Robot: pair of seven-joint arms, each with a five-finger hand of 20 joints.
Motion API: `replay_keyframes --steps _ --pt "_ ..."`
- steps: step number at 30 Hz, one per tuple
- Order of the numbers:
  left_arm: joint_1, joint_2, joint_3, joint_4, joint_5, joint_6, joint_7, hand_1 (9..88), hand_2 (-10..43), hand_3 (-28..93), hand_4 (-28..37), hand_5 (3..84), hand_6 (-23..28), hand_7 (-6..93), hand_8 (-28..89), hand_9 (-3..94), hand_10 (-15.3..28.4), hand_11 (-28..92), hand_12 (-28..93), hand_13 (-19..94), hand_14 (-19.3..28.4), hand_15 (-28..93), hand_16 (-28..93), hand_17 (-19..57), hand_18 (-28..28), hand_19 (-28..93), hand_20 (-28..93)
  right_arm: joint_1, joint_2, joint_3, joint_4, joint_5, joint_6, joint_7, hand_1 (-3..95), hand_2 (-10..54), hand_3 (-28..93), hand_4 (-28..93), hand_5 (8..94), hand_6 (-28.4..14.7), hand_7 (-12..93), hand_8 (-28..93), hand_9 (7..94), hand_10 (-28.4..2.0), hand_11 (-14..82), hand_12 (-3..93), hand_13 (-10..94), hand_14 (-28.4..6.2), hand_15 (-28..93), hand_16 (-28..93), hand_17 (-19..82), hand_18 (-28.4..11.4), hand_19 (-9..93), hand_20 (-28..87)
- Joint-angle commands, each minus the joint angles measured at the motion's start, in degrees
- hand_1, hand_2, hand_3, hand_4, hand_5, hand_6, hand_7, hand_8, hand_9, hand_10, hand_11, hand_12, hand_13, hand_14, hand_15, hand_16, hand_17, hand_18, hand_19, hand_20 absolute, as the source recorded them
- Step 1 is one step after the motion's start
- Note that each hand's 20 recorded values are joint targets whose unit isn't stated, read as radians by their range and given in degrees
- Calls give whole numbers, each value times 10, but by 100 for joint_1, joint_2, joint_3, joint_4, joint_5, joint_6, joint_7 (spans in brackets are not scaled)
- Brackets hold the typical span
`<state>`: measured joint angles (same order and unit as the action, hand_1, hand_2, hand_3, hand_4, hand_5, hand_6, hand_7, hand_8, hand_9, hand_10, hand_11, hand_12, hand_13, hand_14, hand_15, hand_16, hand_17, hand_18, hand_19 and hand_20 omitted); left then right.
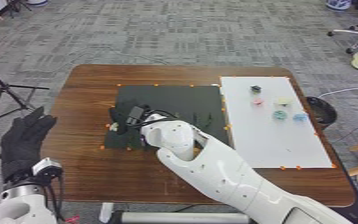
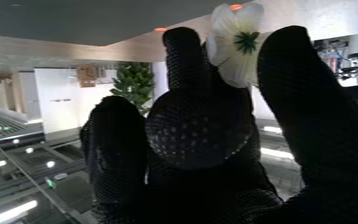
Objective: Arrange flowers
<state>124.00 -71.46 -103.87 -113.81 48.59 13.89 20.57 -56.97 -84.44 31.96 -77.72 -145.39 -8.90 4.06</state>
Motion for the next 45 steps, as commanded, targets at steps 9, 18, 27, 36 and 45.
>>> replay_keyframes --steps 9,18,27,36,45 --pt "13 -60 -11 -4 -3 -75 -10 226 52 704 -283 522 22 153 -75 534 147 246 147 419 175 243 1 84 113 99 193 -25 198 -70 -243 307 -28 157 294 -87 619 -101 549 -23 86 -77 636 -167 79 107 918 -27 567 324 626 -147 932 545" --pt "6 -84 -23 -4 17 -92 -25 229 49 705 -283 524 21 159 -75 534 147 245 147 419 175 242 2 84 114 98 193 -10 260 -179 -348 594 -12 280 217 -12 571 -111 551 -4 87 -87 596 -178 71 93 913 -36 560 319 616 -162 932 538" --pt "3 -97 -29 -4 28 -101 -34 230 47 705 -283 525 21 159 -76 534 147 246 148 419 175 244 3 83 113 98 194 17 291 -208 -357 603 2 314 205 -1 568 -113 511 -8 80 -90 569 -175 68 90 904 -42 560 314 601 -175 932 534" --pt "2 -101 -31 -4 32 -104 -37 233 47 700 -283 526 21 160 -75 533 147 246 148 419 177 245 2 83 113 97 194 583 813 -453 -643 980 310 347 201 -7 578 -105 451 -18 66 -74 562 -177 68 94 897 -46 560 313 592 -179 932 531" --pt "-1 -113 -37 -4 42 -113 -44 236 42 702 -283 526 22 161 -75 533 147 246 148 418 177 246 3 83 114 97 194 1077 2379 -333 -1716 1917 1640 494 274 -92 622 -100 486 -30 79 -65 559 -162 73 135 831 -63 551 302 517 -191 918 477"
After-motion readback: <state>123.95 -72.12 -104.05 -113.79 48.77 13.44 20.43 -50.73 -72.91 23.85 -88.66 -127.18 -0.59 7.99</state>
